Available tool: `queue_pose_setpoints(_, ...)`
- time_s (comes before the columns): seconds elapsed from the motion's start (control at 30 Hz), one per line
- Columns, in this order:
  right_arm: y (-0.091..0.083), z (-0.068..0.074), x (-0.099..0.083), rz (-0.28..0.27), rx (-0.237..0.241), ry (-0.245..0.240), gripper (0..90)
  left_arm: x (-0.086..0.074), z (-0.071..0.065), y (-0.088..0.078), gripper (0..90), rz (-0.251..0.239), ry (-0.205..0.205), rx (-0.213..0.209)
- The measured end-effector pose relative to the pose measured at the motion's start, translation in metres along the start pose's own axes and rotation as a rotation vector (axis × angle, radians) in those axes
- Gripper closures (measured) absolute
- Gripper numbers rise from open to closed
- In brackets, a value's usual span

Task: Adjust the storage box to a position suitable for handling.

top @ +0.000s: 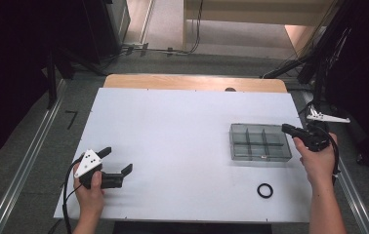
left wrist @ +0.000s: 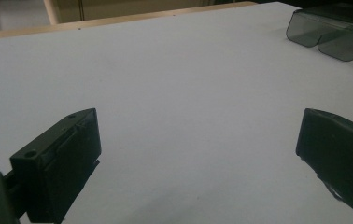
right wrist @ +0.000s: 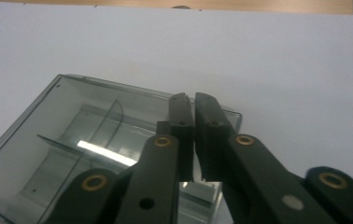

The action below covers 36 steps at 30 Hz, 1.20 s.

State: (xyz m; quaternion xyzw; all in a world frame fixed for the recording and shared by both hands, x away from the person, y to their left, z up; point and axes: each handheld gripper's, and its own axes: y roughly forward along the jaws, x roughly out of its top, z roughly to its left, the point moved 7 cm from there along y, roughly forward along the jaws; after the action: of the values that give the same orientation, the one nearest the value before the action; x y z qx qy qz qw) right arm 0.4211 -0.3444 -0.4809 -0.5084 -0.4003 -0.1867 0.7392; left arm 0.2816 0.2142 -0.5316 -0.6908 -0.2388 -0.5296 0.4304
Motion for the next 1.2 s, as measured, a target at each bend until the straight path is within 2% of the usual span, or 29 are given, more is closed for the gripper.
queue_pose_setpoints(0.1,0.001,-0.010,-0.001,-0.003,-0.017,0.016,87.6,0.000,0.000,0.000,0.0,0.000,0.000,0.001)
queue_pose_setpoints(0.17,0.000,-0.017,-0.002,-0.006,-0.056,0.013,87.7,0.000,0.000,0.000,0.0,0.000,0.000,0.003)
queue_pose_setpoints(0.23,0.000,-0.023,-0.003,-0.003,-0.070,0.024,87.8,0.000,0.000,0.000,0.0,0.001,0.000,0.003)
queue_pose_setpoints(0.33,0.004,-0.031,-0.008,0.028,-0.080,0.027,87.8,0.000,0.000,0.000,0.0,0.001,0.001,0.002)
queue_pose_setpoints(0.5,0.014,-0.035,-0.014,0.067,-0.063,0.031,87.8,0.000,0.000,0.000,0.0,0.000,0.001,0.002)
queue_pose_setpoints(0.53,0.019,-0.036,-0.016,0.069,-0.041,0.038,87.9,0.000,0.000,0.000,0.0,0.001,0.000,0.002)
queue_pose_setpoints(0.57,0.022,-0.037,-0.017,0.073,-0.039,0.036,87.9,0.000,0.000,0.000,0.0,0.000,-0.001,0.001)
queue_pose_setpoints(0.73,0.030,-0.043,-0.021,0.080,-0.027,0.038,88.0,0.000,0.000,0.001,0.0,0.001,0.000,0.000)
queue_pose_setpoints(0.8,0.031,-0.044,-0.023,0.081,-0.022,0.051,88.0,0.000,0.000,0.001,0.0,0.005,0.002,0.001)
queue_pose_setpoints(0.97,0.036,-0.044,-0.025,0.086,-0.021,0.047,88.0,0.000,-0.001,0.001,0.0,0.004,0.003,0.003)
queue_pose_setpoints(1.1,0.041,-0.044,-0.025,0.076,0.007,0.059,88.0,-0.001,-0.001,0.001,0.0,0.005,0.006,0.005)
queue_pose_setpoints(1.2,0.044,-0.045,-0.026,0.076,0.009,0.045,88.0,-0.001,-0.001,0.001,0.0,0.007,0.008,0.004)
